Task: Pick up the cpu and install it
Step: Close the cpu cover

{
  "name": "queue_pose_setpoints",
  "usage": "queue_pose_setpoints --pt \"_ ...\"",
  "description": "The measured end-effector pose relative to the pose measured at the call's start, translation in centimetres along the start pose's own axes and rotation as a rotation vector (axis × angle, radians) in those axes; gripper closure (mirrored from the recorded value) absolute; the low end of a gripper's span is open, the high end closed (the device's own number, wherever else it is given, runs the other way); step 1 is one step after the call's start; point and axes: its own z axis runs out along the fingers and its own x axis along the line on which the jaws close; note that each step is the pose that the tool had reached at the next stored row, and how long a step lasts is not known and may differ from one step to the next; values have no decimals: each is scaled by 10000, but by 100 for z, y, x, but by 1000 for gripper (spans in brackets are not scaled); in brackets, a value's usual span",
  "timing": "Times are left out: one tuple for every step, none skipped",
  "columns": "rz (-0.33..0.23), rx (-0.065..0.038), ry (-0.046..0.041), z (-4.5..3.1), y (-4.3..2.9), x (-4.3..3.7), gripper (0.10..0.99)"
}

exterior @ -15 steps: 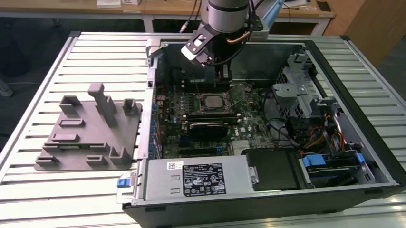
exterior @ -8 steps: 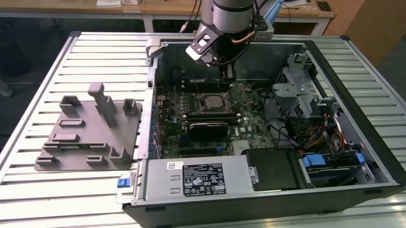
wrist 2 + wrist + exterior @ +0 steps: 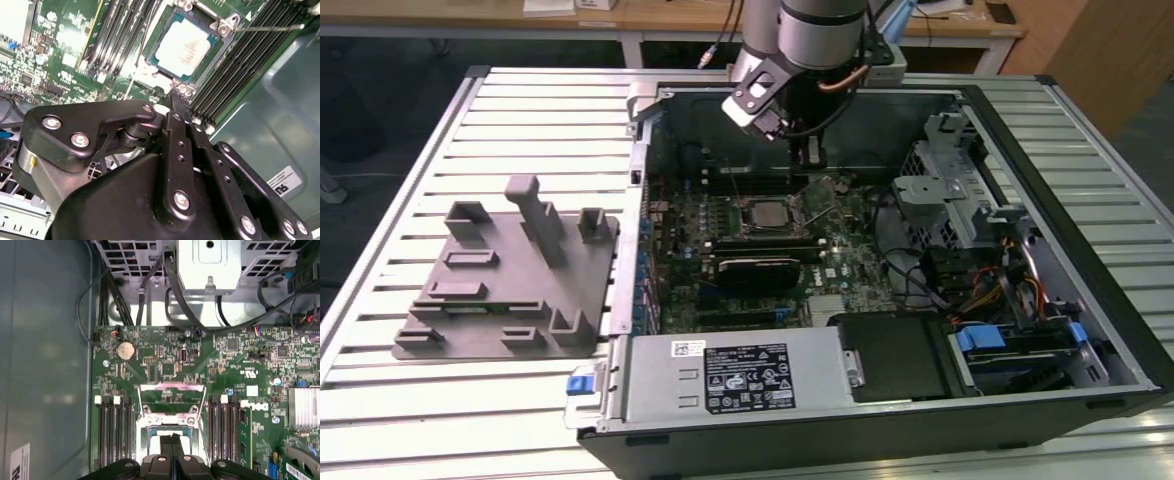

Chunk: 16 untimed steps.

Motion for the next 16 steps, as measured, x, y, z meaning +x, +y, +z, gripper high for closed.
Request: queue_pose_setpoints --pt "0 0 0 1 14 0 980" --pt "1 0 0 1 29 0 980" --pt "1 0 0 2 44 0 980" --pt "1 0 0 3 58 0 980" --pt "1 0 0 3 73 0 980" --pt "1 0 0 4 87 0 980" --pt "0 0 0 5 101 0 980" --pt "0 -1 1 5 115 0 980" --pt "0 0 0 6 128 1 980" --pt "1 0 0 6 142 1 980" --pt "1 0 0 7 156 1 980" --pt "1 0 0 7 169 1 980" --pt "0 0 0 8 182 1 980" --pt "0 0 0 9 195 1 980" --pt "0 0 0 9 210 1 980" --pt "0 0 0 10 224 1 980"
